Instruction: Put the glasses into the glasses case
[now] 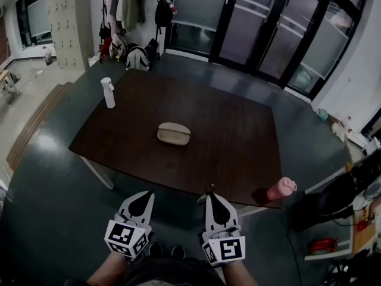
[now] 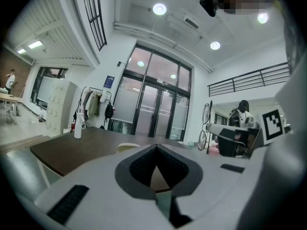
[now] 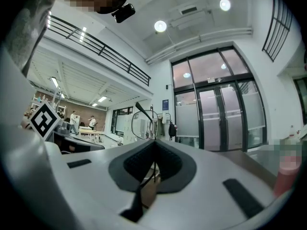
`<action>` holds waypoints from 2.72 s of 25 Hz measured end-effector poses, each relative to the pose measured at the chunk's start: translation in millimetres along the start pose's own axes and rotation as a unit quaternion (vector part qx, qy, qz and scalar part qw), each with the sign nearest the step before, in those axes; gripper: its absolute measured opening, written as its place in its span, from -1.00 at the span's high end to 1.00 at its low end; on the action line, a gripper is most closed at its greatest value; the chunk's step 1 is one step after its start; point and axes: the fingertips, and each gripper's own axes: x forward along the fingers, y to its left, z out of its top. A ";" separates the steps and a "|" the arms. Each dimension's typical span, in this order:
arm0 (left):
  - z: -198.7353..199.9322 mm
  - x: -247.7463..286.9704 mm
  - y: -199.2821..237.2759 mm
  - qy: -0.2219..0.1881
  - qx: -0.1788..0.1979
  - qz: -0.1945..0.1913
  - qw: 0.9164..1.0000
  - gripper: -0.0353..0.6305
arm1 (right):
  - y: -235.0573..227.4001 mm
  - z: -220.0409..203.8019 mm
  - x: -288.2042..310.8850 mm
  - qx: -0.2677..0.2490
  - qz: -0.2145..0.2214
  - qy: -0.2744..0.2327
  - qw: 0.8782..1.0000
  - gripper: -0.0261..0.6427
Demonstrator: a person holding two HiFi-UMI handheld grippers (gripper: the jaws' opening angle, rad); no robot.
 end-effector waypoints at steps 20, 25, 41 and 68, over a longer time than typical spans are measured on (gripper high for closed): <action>-0.8 16.0 47.1 0.007 0.001 -0.018 1.000 0.88 | 18.3 -11.6 43.2 0.000 -0.018 0.004 1.000 0.96; -0.6 39.9 62.5 0.013 0.006 -0.003 1.000 0.88 | 6.9 -22.4 75.1 0.000 -0.001 0.007 1.000 0.96; 9.1 173.7 105.8 0.038 0.008 0.031 0.999 0.88 | -64.9 -61.6 204.8 0.006 0.051 0.038 0.998 0.95; -63.4 281.7 174.5 0.160 0.040 -0.003 0.986 0.88 | -30.0 -165.9 284.0 -0.264 0.166 0.171 0.935 0.96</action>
